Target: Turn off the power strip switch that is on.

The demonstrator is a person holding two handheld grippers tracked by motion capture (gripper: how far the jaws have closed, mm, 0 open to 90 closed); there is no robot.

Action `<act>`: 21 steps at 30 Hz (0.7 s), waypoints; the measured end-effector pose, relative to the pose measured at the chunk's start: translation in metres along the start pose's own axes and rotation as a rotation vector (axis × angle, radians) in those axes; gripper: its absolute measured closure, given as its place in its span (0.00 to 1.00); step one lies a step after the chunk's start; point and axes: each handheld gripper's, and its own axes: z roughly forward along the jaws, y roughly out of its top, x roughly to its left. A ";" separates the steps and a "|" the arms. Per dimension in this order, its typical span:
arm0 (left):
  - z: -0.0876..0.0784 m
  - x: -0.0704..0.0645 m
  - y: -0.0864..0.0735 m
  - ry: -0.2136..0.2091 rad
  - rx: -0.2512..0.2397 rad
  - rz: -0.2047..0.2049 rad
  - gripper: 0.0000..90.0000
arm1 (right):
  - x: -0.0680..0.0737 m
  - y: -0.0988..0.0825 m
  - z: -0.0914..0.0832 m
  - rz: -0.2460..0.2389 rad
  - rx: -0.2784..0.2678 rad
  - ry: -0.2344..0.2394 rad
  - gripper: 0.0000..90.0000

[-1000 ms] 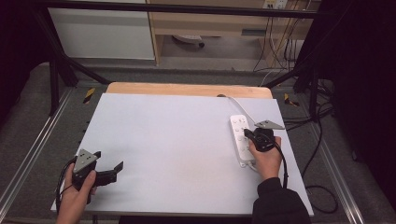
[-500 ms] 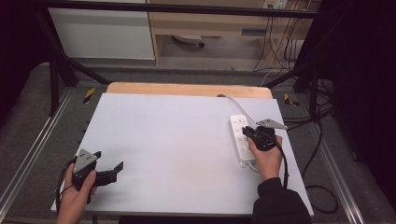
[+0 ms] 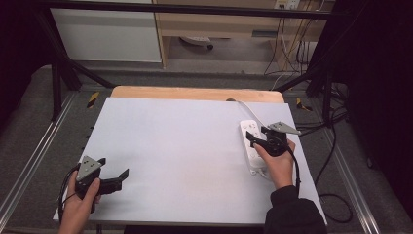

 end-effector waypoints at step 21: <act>-0.001 0.000 0.001 -0.006 -0.005 0.006 0.07 | 0.010 0.016 -0.008 -0.008 -0.012 -0.057 0.06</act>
